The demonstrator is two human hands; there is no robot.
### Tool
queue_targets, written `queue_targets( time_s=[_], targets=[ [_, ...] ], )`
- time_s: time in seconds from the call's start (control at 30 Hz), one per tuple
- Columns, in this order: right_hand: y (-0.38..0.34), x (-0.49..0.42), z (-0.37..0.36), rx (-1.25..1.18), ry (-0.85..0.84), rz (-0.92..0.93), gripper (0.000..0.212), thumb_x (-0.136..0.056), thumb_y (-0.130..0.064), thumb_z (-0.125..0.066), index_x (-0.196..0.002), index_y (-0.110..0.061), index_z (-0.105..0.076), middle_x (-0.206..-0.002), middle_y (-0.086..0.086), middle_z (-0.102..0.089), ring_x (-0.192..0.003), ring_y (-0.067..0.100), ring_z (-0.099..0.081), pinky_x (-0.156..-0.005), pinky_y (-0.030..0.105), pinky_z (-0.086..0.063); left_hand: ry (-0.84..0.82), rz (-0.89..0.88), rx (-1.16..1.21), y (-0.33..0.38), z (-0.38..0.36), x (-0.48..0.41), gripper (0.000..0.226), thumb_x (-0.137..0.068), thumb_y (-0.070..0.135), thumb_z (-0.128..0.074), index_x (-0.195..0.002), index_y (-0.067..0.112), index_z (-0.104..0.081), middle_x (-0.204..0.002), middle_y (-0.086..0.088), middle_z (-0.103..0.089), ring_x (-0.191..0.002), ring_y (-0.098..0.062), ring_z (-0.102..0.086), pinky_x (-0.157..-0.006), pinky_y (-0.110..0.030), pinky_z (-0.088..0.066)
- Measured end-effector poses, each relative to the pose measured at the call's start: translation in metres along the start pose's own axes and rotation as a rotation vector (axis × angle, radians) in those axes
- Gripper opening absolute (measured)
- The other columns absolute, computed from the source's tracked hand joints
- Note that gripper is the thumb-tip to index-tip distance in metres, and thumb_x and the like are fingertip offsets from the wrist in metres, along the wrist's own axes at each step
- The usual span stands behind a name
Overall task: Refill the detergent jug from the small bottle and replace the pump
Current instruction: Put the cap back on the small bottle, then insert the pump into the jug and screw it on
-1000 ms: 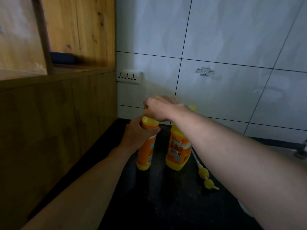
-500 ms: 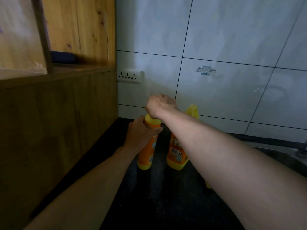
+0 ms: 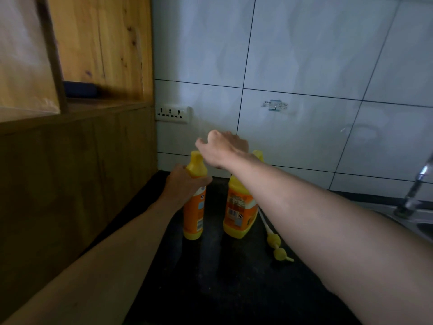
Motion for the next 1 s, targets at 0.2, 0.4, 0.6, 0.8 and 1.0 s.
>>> queue_targets(
  time_s=[0.2,0.4,0.6,0.8,1.0],
  targets=[
    [0.019,0.016,0.021,-0.032,0.038,-0.084,0.033,-0.091,-0.035,-0.033,-0.072,-0.012,-0.046,-0.080,0.008,-0.052,-0.071,0.030,-0.049,-0.064,0.034,-0.031,0.392,-0.389,-0.175,0.042,-0.002,0.027,0.063,-0.077,0.023,-0.073,-0.127,0.001,-0.041,-0.124,-0.015,-0.041,-0.100,-0.017,-0.042,-0.078,-0.025,-0.036],
    [0.046,0.029,0.034,-0.042,0.079,-0.189,0.033,-0.092,-0.037,-0.042,-0.106,-0.010,-0.055,-0.111,0.015,-0.062,-0.097,0.036,-0.059,-0.071,0.034,-0.033,0.323,-0.671,-0.322,0.077,-0.029,0.045,0.049,-0.082,0.030,-0.069,-0.116,0.000,-0.048,-0.111,-0.009,-0.048,-0.083,-0.010,-0.042,-0.065,-0.009,-0.033],
    [0.079,0.038,0.029,-0.030,0.050,-0.302,0.030,-0.091,-0.025,-0.046,-0.114,-0.006,-0.050,-0.117,0.016,-0.059,-0.104,0.036,-0.057,-0.074,0.036,-0.034,0.135,-0.586,-0.349,0.076,-0.056,0.042,0.062,-0.082,0.024,-0.069,-0.134,0.002,-0.041,-0.127,-0.012,-0.047,-0.107,-0.020,-0.050,-0.080,-0.015,-0.033],
    [0.103,0.053,0.006,0.042,-0.123,-0.333,0.029,-0.090,-0.016,-0.052,-0.117,-0.006,-0.055,-0.113,0.013,-0.061,-0.096,0.032,-0.059,-0.072,0.035,-0.040,0.012,-0.409,-0.391,0.057,-0.079,0.035,0.081,-0.081,0.027,-0.071,-0.143,0.004,-0.026,-0.142,-0.013,-0.033,-0.123,-0.027,-0.043,-0.085,-0.023,-0.033],
    [0.123,0.062,-0.022,0.032,-0.327,-0.338,0.024,-0.092,-0.024,-0.052,-0.114,-0.015,-0.060,-0.109,0.010,-0.062,-0.097,0.029,-0.060,-0.081,0.038,-0.048,-0.065,-0.290,-0.406,0.036,-0.092,0.024,0.093,-0.074,0.041,-0.077,-0.138,0.000,-0.023,-0.134,-0.020,-0.034,-0.121,-0.035,-0.043,-0.084,-0.032,-0.038]
  ],
)
Point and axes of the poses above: each hand's wrist, its own x-axis away from the middle knuckle, its own z-axis out of the back of the hand, y = z × x, the point moved 2 cm from there along -x, towards the middle knuckle
